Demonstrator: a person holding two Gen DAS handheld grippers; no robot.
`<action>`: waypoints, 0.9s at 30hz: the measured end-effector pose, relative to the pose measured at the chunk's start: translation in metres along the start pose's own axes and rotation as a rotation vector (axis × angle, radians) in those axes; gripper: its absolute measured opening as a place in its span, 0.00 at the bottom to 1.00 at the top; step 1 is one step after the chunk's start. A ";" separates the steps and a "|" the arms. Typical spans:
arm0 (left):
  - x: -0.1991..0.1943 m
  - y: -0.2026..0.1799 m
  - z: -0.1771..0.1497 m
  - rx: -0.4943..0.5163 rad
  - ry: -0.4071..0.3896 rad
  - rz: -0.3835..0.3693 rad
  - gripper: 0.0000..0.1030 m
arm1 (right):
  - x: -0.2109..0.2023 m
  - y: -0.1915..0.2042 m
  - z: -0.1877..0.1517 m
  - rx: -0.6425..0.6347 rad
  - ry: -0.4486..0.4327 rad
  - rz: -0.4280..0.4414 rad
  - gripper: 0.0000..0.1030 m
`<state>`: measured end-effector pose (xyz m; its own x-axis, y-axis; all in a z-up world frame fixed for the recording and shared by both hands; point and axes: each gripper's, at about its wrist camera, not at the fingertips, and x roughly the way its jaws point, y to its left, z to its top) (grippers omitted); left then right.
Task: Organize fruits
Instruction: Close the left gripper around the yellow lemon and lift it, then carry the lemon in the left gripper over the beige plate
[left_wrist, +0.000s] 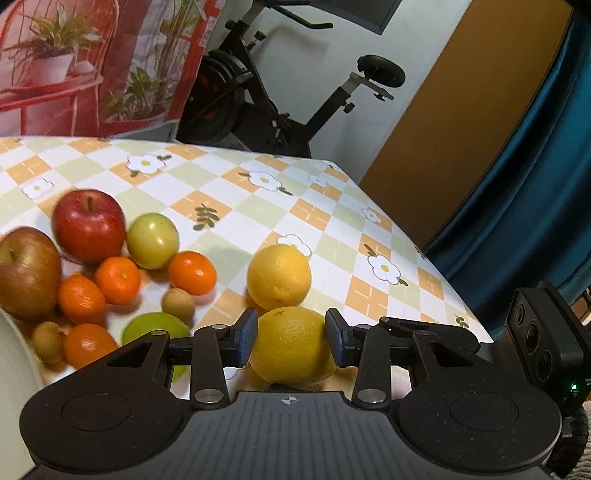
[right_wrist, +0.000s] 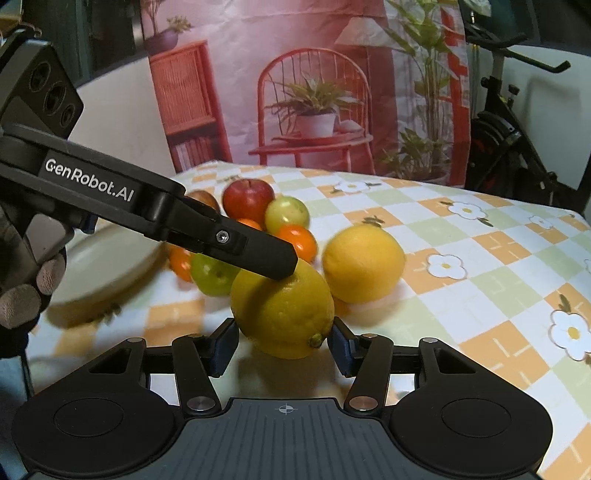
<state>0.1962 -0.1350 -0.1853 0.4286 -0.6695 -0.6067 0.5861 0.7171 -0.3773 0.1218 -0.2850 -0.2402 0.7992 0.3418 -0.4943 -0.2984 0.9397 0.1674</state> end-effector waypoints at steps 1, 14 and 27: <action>-0.004 0.001 0.001 0.003 -0.004 0.003 0.41 | 0.000 0.004 0.002 -0.010 -0.002 0.004 0.48; -0.097 0.050 0.014 -0.031 -0.130 0.144 0.41 | 0.035 0.077 0.070 -0.144 -0.028 0.166 0.48; -0.157 0.146 0.005 -0.212 -0.190 0.291 0.41 | 0.142 0.175 0.121 -0.306 0.079 0.318 0.48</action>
<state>0.2179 0.0735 -0.1417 0.6866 -0.4419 -0.5773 0.2750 0.8929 -0.3565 0.2460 -0.0701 -0.1776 0.6038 0.5999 -0.5249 -0.6729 0.7366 0.0678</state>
